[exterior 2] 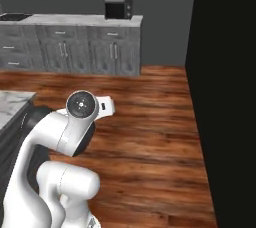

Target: Take the smaller bowl and place it next to the appetizer plate on the dining counter , and place the larger bowl next to the plate with cooked food.

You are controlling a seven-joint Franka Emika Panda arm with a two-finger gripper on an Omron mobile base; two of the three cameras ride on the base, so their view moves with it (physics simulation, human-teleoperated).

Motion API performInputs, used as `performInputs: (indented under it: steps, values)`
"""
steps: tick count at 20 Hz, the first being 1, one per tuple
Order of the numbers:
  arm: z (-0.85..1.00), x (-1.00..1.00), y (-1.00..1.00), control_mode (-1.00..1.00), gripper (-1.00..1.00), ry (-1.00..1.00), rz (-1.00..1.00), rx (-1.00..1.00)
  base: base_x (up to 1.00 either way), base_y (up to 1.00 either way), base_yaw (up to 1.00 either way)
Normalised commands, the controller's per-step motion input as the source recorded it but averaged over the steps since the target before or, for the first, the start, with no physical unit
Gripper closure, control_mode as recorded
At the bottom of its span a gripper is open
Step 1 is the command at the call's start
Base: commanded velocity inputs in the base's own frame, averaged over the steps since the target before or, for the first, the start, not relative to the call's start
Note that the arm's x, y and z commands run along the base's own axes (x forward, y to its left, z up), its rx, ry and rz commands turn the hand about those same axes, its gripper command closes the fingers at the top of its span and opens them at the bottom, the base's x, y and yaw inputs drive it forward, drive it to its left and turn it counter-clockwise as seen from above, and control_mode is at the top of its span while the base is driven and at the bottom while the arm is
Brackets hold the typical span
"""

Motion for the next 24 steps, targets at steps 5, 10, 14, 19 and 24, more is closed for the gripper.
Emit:
performInputs:
  steps: [5,10,14,19,24]
  values:
    - [0.00,0.00,0.00,1.00,-1.00,0.00,0.00,0.00,1.00,0.05,-0.02]
    - [0.00,0.00,0.00,1.00,-1.00,0.00,0.00,0.00,1.00,0.21,-0.03]
    - [0.00,0.00,0.00,1.00,-1.00,0.00,0.00,0.00,1.00,0.49,0.01]
    - [0.00,0.00,0.00,1.00,-1.00,0.00,0.00,0.00,1.00,0.65,0.05]
    - [0.00,0.00,0.00,1.00,-1.00,0.00,0.00,0.00,1.00,0.62,0.01]
